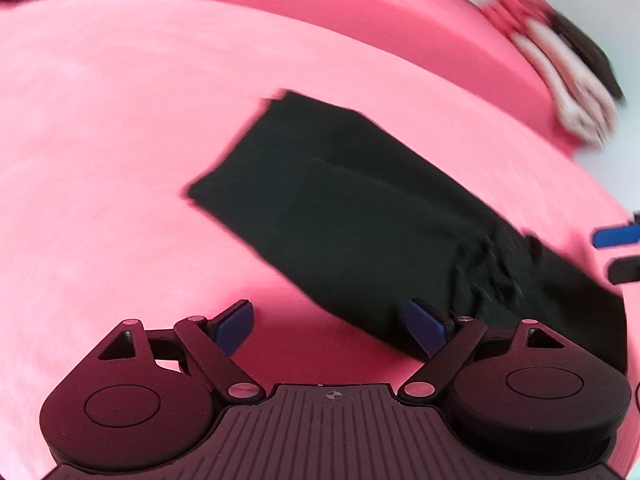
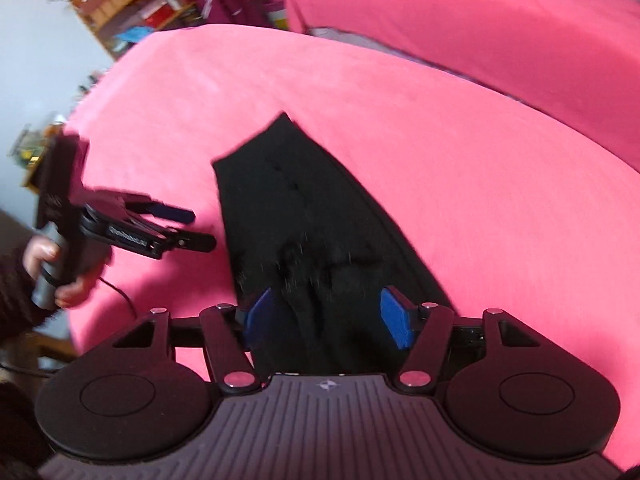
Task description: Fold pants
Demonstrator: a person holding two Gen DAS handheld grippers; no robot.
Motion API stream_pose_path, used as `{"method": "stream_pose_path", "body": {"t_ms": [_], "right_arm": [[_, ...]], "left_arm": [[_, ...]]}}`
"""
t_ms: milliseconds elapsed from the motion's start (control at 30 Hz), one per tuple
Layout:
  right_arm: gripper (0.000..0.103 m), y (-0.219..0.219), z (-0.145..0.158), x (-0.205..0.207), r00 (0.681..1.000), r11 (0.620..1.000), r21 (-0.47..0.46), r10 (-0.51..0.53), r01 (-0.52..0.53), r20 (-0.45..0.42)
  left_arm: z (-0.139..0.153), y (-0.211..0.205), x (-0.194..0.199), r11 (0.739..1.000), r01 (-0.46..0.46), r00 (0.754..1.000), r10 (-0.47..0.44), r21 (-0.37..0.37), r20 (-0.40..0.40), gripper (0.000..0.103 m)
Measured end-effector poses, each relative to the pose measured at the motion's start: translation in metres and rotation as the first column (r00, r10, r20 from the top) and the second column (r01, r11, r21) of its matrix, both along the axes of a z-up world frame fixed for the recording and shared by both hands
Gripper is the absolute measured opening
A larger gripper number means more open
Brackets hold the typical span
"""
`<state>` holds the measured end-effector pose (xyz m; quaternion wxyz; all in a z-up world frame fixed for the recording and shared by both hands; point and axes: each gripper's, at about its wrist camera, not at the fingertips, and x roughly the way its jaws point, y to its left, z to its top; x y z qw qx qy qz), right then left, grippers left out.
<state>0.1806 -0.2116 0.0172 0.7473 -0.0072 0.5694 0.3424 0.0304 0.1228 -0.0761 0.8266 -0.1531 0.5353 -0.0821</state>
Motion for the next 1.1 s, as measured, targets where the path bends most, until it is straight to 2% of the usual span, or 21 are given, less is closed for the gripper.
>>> {"method": "stream_pose_path", "body": {"t_ms": [67, 167, 267, 367, 467, 700, 800, 933, 1100], "right_arm": [[0.070, 0.005, 0.002, 0.030, 0.997, 0.999, 0.027, 0.028, -0.027, -0.067], [0.070, 0.017, 0.002, 0.065, 0.992, 0.995, 0.062, 0.080, -0.074, -0.100], [0.070, 0.035, -0.007, 0.100, 0.988, 0.990, 0.108, 0.101, -0.088, -0.119], [0.068, 0.058, -0.028, 0.123, 0.982, 0.983, 0.154, 0.119, -0.097, -0.144], [0.060, 0.095, -0.049, 0.145, 0.974, 0.978, 0.148, 0.166, -0.144, -0.153], [0.060, 0.157, -0.087, 0.168, 0.949, 0.958, 0.129, 0.274, -0.256, -0.155], [0.059, 0.168, -0.099, 0.174, 0.942, 0.953, 0.147, 0.289, -0.265, -0.172], [0.059, 0.177, -0.110, 0.173, 0.926, 0.941, 0.156, 0.326, -0.299, -0.189], [0.058, 0.180, -0.109, 0.166, 0.911, 0.925, 0.152, 0.371, -0.347, -0.179]], "left_arm": [[-0.003, 0.009, 0.002, 0.996, -0.091, 0.996, 0.091, -0.025, -0.016, 0.103], [-0.009, 0.021, 0.005, 0.976, -0.215, 0.976, 0.214, -0.045, -0.032, 0.103], [-0.016, 0.033, 0.011, 0.949, -0.302, 0.953, 0.298, -0.089, -0.048, 0.103], [-0.017, 0.040, 0.023, 0.941, -0.327, 0.945, 0.324, -0.093, -0.040, 0.103], [-0.021, 0.044, 0.034, 0.934, -0.343, 0.939, 0.342, -0.100, -0.036, 0.103], [-0.026, 0.045, 0.048, 0.929, -0.354, 0.935, 0.354, -0.109, -0.021, 0.103], [-0.025, 0.044, 0.051, 0.928, -0.364, 0.931, 0.362, -0.082, -0.038, 0.103], [-0.021, 0.039, 0.057, 0.927, -0.376, 0.924, 0.374, -0.008, -0.076, 0.103], [-0.021, 0.030, 0.063, 0.927, -0.371, 0.923, 0.374, 0.048, -0.085, 0.103]]}}
